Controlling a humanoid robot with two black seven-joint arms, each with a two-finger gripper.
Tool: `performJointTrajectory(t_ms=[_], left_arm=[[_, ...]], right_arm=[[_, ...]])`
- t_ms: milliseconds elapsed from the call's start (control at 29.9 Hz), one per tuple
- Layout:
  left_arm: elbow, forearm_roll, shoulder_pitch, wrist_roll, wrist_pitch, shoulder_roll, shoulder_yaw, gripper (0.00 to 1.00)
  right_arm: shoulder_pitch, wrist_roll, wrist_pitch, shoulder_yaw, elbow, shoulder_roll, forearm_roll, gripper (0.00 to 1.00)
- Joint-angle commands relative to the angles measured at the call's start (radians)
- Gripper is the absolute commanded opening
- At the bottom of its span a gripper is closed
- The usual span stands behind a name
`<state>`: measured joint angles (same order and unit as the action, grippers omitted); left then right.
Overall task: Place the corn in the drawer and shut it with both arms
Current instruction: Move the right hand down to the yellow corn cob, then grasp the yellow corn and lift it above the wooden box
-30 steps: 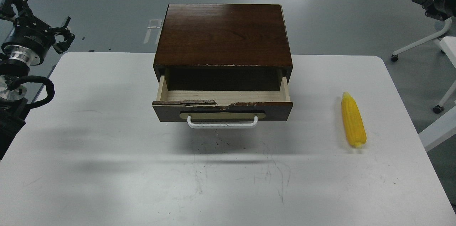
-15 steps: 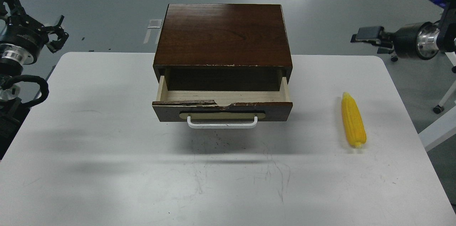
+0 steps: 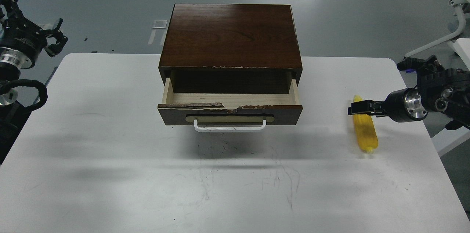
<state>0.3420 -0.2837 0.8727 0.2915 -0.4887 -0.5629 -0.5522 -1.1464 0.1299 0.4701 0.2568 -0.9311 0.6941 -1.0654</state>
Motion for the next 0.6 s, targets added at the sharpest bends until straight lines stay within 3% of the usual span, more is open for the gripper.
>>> performJointTrajectory(t_ms=[0, 134, 234, 267, 301, 434, 568], left_arm=[[0.0, 0.0, 0.0, 0.0, 0.0, -0.006, 0.0, 0.98], [0.0, 0.0, -0.004, 0.0, 0.0, -0.008, 0.0, 0.98], [0.0, 0.0, -0.009, 0.0, 0.0, -0.011, 0.0, 0.98], [0.0, 0.0, -0.009, 0.0, 0.0, -0.012, 0.0, 0.98], [0.0, 0.001, -0.009, 0.0, 0.0, -0.012, 0.001, 0.98], [0.0, 0.001, -0.009, -0.002, 0.0, -0.025, 0.001, 0.98], [0.0, 0.001, -0.009, -0.002, 0.0, -0.031, 0.001, 0.98]], right_arm=[[0.031, -0.006, -0.037, 0.002, 0.003, -0.008, -0.027, 0.97], [0.045, -0.003, -0.064, 0.002, 0.028, -0.008, -0.03, 0.9], [0.048, 0.001, -0.064, 0.002, 0.031, -0.008, -0.028, 0.65], [0.048, 0.001, -0.067, 0.002, 0.031, -0.008, -0.028, 0.5], [0.05, 0.001, -0.067, 0.002, 0.031, -0.008, -0.028, 0.46], [0.062, 0.001, -0.093, -0.001, 0.029, -0.01, -0.028, 0.4], [0.042, 0.001, -0.107, -0.002, 0.026, -0.01, -0.025, 0.25]])
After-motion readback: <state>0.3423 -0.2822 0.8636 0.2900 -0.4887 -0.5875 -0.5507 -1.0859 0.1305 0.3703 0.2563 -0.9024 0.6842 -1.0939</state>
